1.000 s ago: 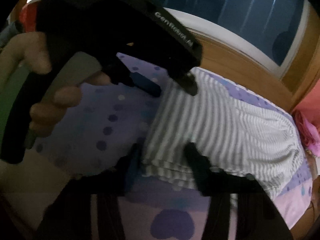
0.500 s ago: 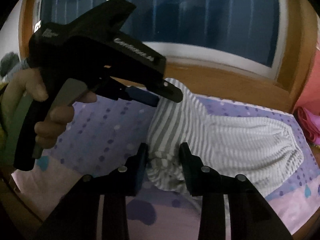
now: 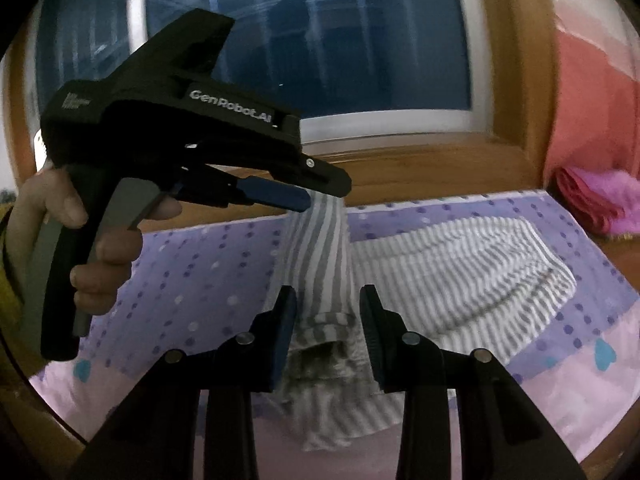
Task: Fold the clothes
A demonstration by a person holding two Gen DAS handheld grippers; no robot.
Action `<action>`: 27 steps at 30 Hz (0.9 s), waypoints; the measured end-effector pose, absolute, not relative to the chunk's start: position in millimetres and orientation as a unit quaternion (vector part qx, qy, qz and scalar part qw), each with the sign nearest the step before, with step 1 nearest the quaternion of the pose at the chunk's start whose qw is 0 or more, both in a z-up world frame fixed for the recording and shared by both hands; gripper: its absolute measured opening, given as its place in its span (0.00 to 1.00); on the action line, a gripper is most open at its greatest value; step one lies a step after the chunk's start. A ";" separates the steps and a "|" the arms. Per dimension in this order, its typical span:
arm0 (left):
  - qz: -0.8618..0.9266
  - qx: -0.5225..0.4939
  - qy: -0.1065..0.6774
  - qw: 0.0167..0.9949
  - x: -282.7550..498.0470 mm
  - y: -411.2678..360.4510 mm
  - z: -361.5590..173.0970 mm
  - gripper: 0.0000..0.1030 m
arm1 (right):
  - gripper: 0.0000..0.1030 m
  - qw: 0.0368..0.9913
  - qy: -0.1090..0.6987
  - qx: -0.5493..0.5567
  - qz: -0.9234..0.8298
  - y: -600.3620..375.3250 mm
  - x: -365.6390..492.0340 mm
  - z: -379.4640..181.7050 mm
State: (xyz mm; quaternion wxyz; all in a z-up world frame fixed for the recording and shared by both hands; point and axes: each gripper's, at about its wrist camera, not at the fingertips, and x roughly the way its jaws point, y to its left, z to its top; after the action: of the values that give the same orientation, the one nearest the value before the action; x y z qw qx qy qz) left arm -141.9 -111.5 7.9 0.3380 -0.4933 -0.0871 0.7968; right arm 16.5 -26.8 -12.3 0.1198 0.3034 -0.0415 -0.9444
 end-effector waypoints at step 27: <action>0.809 -0.508 0.015 0.294 -173.6 -52.8 -57.7 0.43 | 0.33 0.198 0.059 0.363 -0.909 -20.1 -20.7 -54.3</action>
State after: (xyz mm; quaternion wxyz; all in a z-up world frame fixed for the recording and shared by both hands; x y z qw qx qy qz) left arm -173.6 -52.8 -57.7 0.2939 -0.5082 0.0146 0.8094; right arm -20.7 -20.0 -54.3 0.1977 0.3628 0.0592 -0.9087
